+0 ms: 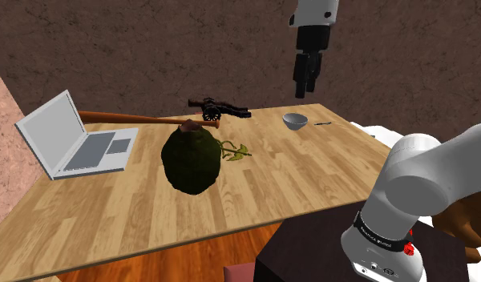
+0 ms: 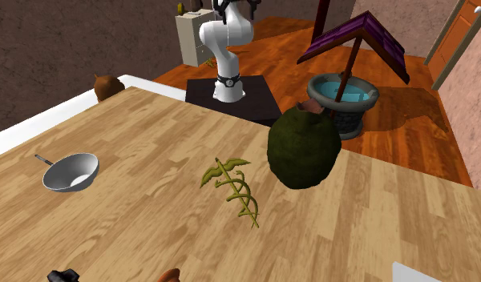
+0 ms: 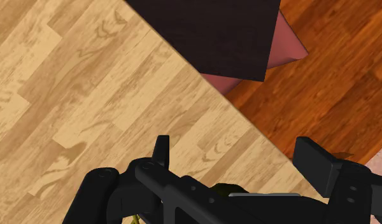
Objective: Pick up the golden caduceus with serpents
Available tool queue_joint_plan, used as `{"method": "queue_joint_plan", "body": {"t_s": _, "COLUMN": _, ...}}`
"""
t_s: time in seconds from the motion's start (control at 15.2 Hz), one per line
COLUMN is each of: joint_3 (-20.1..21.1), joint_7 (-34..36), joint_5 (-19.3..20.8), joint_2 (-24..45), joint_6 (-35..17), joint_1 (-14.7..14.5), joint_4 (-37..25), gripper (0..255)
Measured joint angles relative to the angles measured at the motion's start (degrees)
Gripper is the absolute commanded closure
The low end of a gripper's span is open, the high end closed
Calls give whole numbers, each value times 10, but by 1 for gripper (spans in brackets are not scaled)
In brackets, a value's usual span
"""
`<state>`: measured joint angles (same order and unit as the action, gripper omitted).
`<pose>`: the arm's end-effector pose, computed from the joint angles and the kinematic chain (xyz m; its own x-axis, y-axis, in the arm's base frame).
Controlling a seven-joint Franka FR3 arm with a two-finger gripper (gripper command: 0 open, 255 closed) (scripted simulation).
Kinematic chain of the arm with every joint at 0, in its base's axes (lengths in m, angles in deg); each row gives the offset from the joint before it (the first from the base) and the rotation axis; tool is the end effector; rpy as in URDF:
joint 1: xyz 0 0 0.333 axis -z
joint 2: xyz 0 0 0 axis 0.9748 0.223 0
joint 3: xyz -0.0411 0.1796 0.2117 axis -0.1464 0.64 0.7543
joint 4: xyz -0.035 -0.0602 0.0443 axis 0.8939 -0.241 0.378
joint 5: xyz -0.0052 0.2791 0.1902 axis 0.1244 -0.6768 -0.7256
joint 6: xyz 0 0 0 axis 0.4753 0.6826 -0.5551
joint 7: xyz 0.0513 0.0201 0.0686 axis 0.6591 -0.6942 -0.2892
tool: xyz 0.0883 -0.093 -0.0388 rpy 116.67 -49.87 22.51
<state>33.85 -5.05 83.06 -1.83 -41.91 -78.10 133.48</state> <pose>0.2685 0.0070 0.5496 0.9886 0.1257 -0.0826 0.1177 -0.9884 -0.0960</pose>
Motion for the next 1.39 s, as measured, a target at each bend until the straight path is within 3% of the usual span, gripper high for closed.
{"method": "queue_joint_plan", "body": {"t_s": 0.2, "joint_3": -1, "joint_7": -7, "joint_5": 4, "joint_2": 11, "joint_6": -22, "joint_1": 0, "joint_4": 10, "gripper": 0}}
{"method": "queue_joint_plan", "body": {"t_s": 0.59, "joint_3": -11, "joint_7": -39, "joint_5": 24, "joint_2": 83, "joint_6": -134, "joint_1": 1, "joint_4": 43, "gripper": 0}}
{"method": "queue_joint_plan", "body": {"t_s": 1.39, "joint_3": -32, "joint_7": -98, "joint_5": 52, "joint_2": 300, "joint_6": -349, "joint_1": 5, "joint_4": 20, "gripper": 0}}
